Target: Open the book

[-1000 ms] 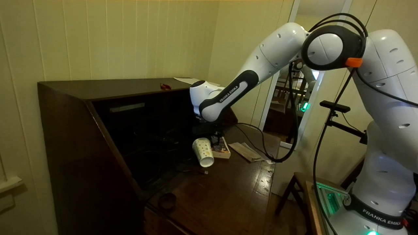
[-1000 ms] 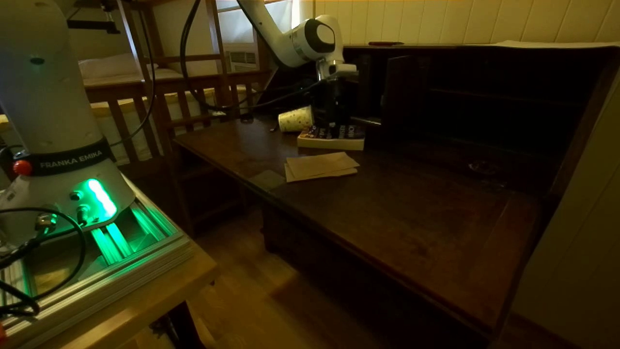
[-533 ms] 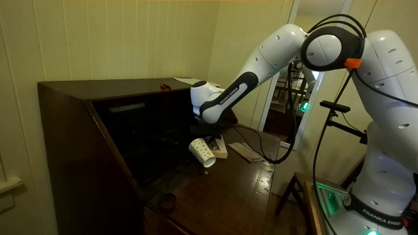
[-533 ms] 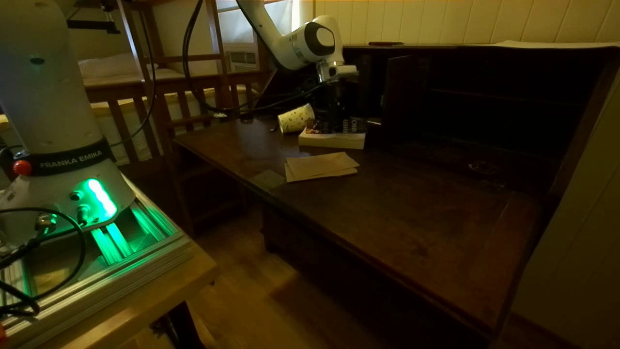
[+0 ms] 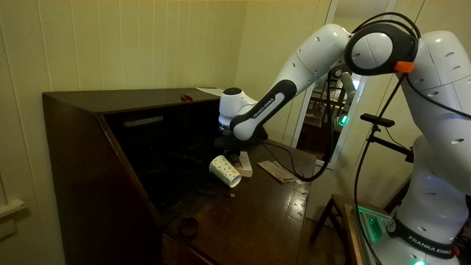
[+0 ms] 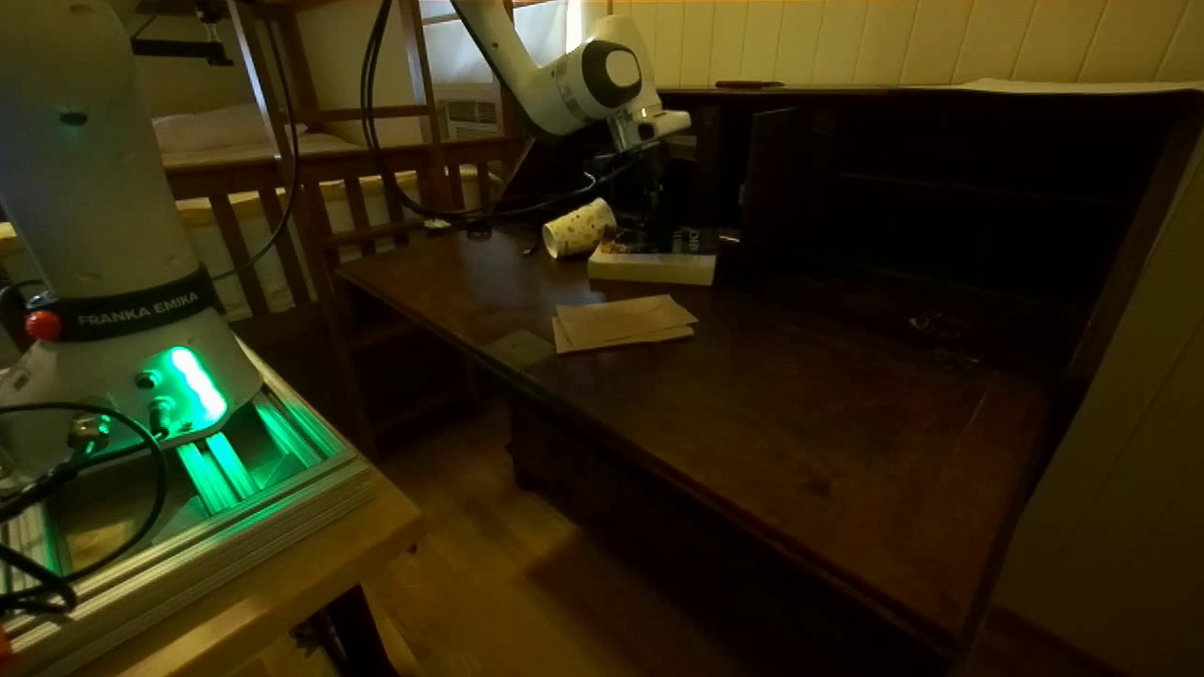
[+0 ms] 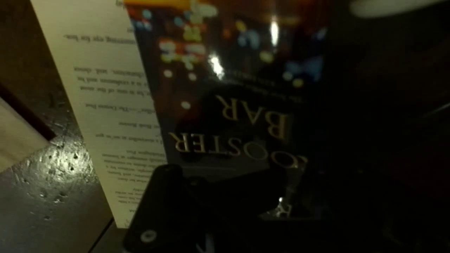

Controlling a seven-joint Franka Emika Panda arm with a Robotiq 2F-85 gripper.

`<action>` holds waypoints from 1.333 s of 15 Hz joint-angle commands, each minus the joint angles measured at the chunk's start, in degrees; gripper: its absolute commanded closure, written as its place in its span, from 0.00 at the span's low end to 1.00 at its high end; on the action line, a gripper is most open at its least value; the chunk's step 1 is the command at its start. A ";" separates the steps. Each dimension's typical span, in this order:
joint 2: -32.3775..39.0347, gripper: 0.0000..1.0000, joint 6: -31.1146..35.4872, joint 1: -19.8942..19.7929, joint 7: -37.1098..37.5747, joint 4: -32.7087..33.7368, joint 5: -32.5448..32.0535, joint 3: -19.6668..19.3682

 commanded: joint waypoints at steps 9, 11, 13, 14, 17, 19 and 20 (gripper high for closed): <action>-17.57 1.00 9.95 14.60 -8.06 -19.29 -24.47 -9.69; -18.58 1.00 10.24 16.61 -8.89 -19.52 -30.11 -11.62; -19.55 1.00 10.04 17.88 -9.47 -19.36 -36.09 -12.94; -20.07 1.00 10.06 18.36 -9.92 -19.18 -38.97 -13.48; -20.30 0.74 13.70 17.69 -13.32 -18.22 -45.46 -13.93; -19.98 0.61 19.07 15.42 -16.13 -18.33 -43.47 -12.95; -19.83 0.55 20.48 14.19 -16.43 -18.75 -39.38 -12.09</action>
